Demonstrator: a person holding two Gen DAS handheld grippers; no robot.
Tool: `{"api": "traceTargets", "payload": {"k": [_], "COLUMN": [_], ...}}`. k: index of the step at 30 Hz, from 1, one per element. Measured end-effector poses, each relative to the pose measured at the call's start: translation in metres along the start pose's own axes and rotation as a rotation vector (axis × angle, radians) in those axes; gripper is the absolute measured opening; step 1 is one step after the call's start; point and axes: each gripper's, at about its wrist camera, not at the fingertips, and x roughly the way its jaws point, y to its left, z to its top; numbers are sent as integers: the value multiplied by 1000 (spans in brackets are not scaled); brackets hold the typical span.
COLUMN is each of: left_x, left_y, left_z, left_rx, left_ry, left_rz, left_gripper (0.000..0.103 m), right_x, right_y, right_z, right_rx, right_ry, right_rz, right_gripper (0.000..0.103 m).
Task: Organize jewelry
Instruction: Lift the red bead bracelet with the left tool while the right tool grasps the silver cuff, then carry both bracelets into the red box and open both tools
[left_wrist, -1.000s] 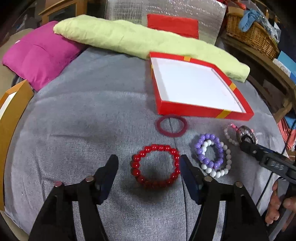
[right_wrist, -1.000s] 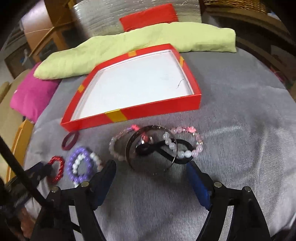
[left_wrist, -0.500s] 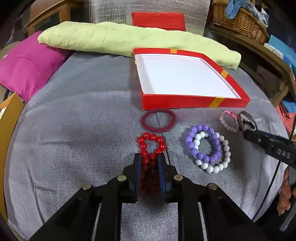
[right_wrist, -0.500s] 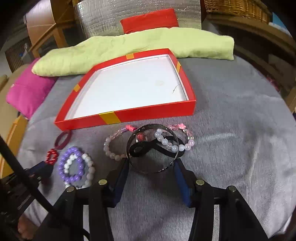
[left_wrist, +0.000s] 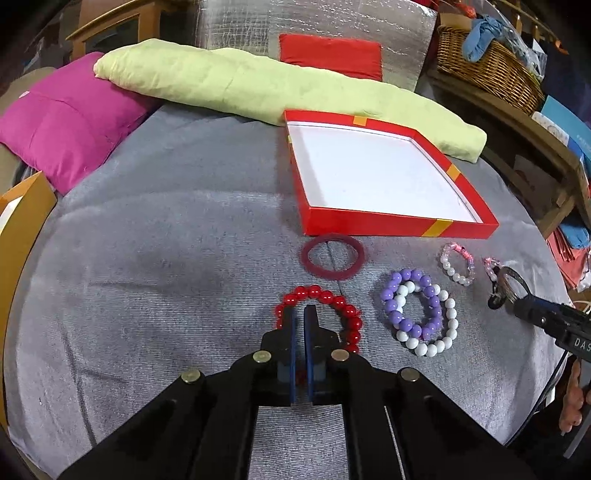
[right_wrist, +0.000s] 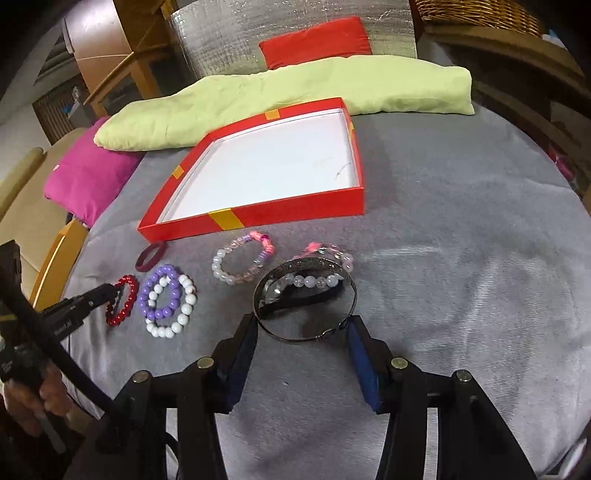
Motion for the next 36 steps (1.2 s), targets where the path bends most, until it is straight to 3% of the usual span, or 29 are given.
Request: {"api": "traceTargets", "payload": {"k": [2,3,4,5,6,7,11,13,15,19,21,23,24,25,30,36], "left_x": [0,1,1,1,1,1,9,17,20,14,13,11,9,8,0,-9], "left_y": [1,2,2,2,1,0,-12,-17,-22,-26,-27,-25,-24,-23,-17,-6], "left_z": [-1,0,0,0,0,0,0,-2,-5,-5,-8,-8,-9,-9,-9,-5], "left_rx": [-3,-11,-19,-30,-33,-33,13,43,84,112,130,123,118,117,101,77], "left_ry": [7,13,20,20,17,14,27,57,51,28,26,23,23,23,5,-26], "left_rz": [-1,-6,-11,-17,-13,4,6,30,55,14,23,10,2,-4,-31,-38], "left_gripper": [5,10,28,39,66,77,77,77,76,29,22,20,20,20,20,20], "right_x": [0,0,0,-1,-1,-2,1,0,0,9,12,15,15,14,9,-4], "right_y": [-4,-5,-7,-8,-9,-9,-11,-10,-8,-5,0,2,2,2,1,2], "right_z": [-3,-3,-4,-4,-5,-5,-6,-5,-3,-2,-2,-2,-2,-2,-3,-3], "right_rx": [-2,-4,-7,-12,-15,-17,-14,-12,-19,-36,-72,-96,-97,-101,-105,-70], "right_ry": [13,17,21,23,22,21,50,48,26,48,37,32,27,23,15,6], "right_rz": [4,8,11,17,19,21,27,24,-7,-19,-52,-75,-76,-74,-48,74], "right_gripper": [52,52,52,52,52,52,55,69,74,75,75,73,62,61,60,60]}}
